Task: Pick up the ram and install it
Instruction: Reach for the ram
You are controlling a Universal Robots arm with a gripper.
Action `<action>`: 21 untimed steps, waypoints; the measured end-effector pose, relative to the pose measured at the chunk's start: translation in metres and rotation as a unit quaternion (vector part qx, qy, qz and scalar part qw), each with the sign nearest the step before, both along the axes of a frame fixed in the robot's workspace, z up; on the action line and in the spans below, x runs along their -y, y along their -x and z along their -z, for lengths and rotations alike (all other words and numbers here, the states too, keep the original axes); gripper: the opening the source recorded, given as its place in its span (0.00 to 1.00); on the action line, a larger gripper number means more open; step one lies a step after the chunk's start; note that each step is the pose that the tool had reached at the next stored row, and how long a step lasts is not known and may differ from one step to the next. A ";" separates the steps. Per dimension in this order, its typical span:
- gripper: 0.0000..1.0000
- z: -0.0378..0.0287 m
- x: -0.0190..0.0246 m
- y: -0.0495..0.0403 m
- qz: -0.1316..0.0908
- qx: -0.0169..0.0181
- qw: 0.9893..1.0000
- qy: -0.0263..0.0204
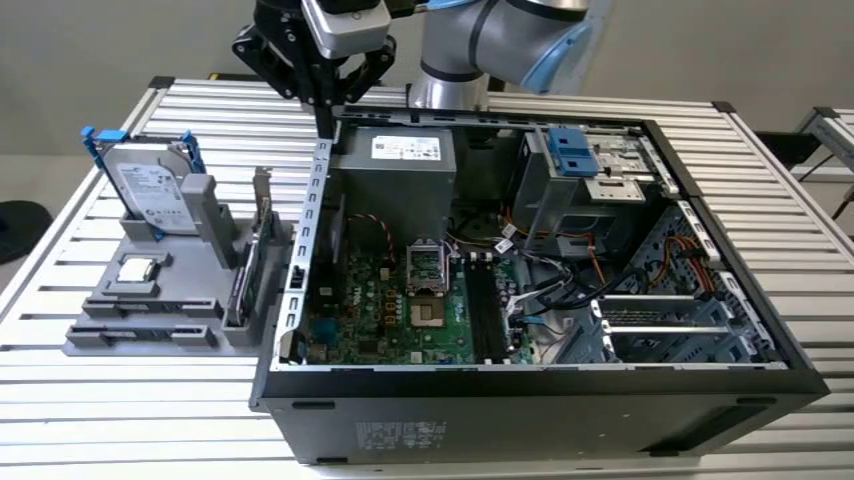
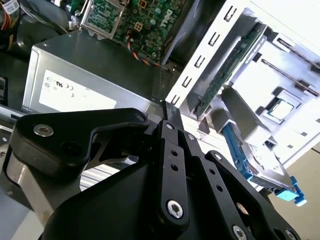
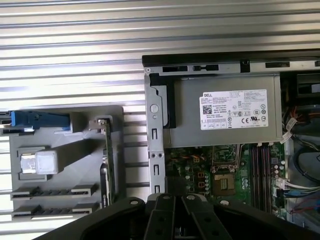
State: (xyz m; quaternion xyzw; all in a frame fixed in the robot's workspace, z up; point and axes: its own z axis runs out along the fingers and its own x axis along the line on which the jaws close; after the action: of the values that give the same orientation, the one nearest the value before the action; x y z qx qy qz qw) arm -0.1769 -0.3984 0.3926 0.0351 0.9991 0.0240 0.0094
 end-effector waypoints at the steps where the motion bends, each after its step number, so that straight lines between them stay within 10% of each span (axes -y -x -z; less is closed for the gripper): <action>1: 0.00 0.0000 0.0000 0.0011 0.000 0.000 1.000 0.000; 21: 0.00 0.0000 0.0000 0.0184 0.000 0.000 1.000 0.000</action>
State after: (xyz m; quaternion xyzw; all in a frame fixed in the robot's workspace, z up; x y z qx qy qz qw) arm -0.1952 -0.3984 0.3926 0.0350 0.9991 0.0240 0.0094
